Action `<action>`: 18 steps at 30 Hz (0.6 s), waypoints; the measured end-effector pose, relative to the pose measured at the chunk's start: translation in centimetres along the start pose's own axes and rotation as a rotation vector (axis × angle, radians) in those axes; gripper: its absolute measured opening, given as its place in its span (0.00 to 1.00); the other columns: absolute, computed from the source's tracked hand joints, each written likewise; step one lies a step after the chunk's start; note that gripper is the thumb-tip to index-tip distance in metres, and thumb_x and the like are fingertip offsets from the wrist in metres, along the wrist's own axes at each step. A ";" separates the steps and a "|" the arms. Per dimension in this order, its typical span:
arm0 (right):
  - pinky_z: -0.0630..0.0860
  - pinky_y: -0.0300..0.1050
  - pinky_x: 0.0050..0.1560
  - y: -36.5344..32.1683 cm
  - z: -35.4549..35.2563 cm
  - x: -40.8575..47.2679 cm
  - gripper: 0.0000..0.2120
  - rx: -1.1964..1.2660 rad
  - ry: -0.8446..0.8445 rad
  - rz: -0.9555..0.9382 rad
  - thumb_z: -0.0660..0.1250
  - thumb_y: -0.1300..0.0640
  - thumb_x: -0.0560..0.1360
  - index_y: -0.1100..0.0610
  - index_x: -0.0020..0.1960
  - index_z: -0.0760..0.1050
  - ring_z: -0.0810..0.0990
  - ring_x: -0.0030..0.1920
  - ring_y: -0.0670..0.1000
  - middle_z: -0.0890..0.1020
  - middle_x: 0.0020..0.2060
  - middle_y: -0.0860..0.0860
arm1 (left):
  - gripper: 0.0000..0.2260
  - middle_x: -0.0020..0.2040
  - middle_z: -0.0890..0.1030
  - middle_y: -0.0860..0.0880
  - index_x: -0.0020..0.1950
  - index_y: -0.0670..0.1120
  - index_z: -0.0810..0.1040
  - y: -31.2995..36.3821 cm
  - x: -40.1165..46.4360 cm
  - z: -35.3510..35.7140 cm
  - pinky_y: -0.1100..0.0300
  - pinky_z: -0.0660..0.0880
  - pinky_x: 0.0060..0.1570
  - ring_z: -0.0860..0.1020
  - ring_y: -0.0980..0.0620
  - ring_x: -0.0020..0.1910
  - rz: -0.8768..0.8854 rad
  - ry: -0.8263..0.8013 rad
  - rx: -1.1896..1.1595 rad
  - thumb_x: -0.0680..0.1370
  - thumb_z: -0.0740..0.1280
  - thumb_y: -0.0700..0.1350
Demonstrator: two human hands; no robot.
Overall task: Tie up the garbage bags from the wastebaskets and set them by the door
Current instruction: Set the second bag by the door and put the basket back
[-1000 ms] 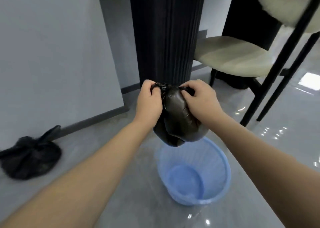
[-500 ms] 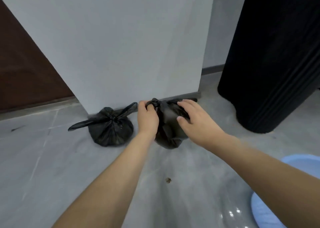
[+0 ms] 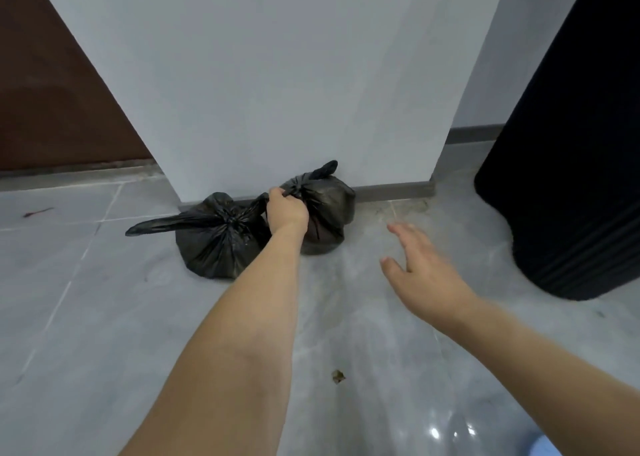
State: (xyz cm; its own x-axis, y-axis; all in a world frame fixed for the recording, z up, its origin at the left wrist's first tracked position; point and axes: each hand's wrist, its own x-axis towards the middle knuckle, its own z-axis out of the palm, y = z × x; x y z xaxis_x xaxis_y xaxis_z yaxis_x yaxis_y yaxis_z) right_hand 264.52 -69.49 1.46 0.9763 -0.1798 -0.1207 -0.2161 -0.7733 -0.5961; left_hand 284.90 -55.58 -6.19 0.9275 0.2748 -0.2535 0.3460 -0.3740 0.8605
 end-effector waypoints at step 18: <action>0.51 0.43 0.74 -1.8 1.2 3.1 0.26 -0.115 0.005 -0.055 0.58 0.54 0.80 0.57 0.76 0.57 0.55 0.76 0.51 0.59 0.76 0.51 | 0.22 0.68 0.71 0.40 0.70 0.39 0.68 -4.8 -1.2 -3.2 0.48 0.64 0.68 0.68 0.40 0.67 0.532 0.012 0.448 0.78 0.60 0.48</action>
State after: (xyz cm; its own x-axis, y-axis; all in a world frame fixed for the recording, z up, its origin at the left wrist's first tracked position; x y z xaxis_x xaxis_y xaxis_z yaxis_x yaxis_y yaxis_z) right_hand 267.99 -67.94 1.18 0.9867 -0.1378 -0.0865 -0.1627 -0.8469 -0.5063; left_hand 281.70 -51.24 -8.62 0.9865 -0.0388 0.1591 -0.1279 -0.7895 0.6003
